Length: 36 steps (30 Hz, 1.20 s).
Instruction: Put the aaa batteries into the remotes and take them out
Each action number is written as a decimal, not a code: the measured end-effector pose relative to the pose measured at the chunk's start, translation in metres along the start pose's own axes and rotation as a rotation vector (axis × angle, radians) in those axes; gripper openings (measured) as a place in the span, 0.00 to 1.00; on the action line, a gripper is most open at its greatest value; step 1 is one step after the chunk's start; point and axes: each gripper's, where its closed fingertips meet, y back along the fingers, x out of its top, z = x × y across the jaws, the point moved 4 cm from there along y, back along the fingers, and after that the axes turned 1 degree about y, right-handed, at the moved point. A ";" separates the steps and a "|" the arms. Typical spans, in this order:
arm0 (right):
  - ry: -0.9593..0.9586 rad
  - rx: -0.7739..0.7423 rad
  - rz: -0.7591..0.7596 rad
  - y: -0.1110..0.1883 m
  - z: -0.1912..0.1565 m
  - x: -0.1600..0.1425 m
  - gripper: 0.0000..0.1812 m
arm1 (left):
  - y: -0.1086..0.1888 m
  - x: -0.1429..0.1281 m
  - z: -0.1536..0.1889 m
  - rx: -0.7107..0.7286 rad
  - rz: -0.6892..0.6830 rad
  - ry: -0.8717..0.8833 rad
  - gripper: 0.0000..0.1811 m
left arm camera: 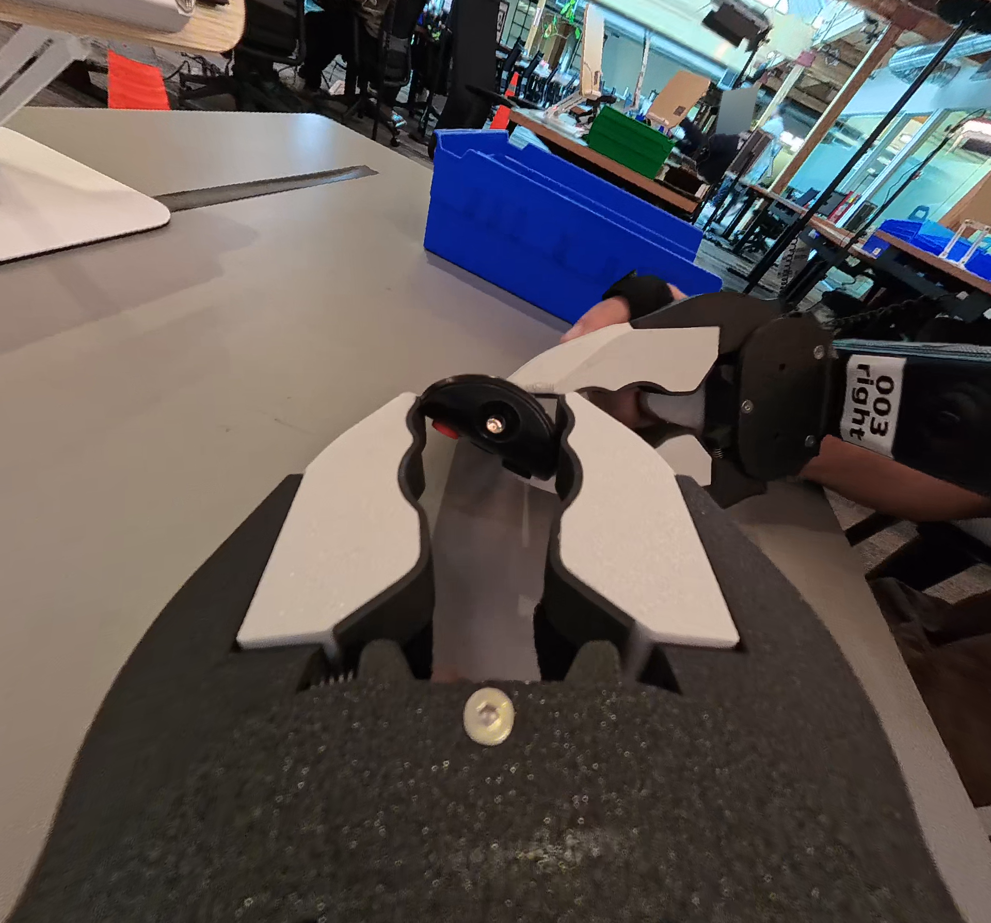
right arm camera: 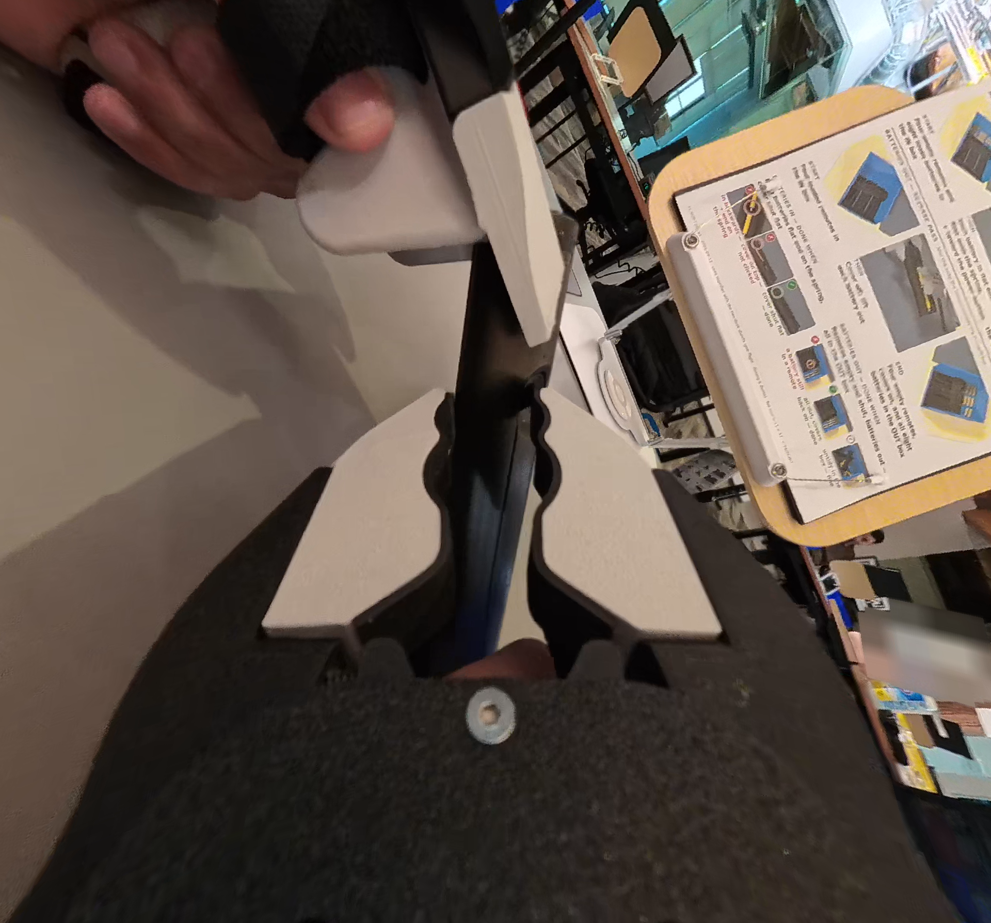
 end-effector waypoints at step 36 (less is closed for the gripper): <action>-0.398 0.401 -0.008 0.020 0.014 0.001 0.24 | -0.003 -0.004 -0.002 -0.007 -0.033 0.038 0.24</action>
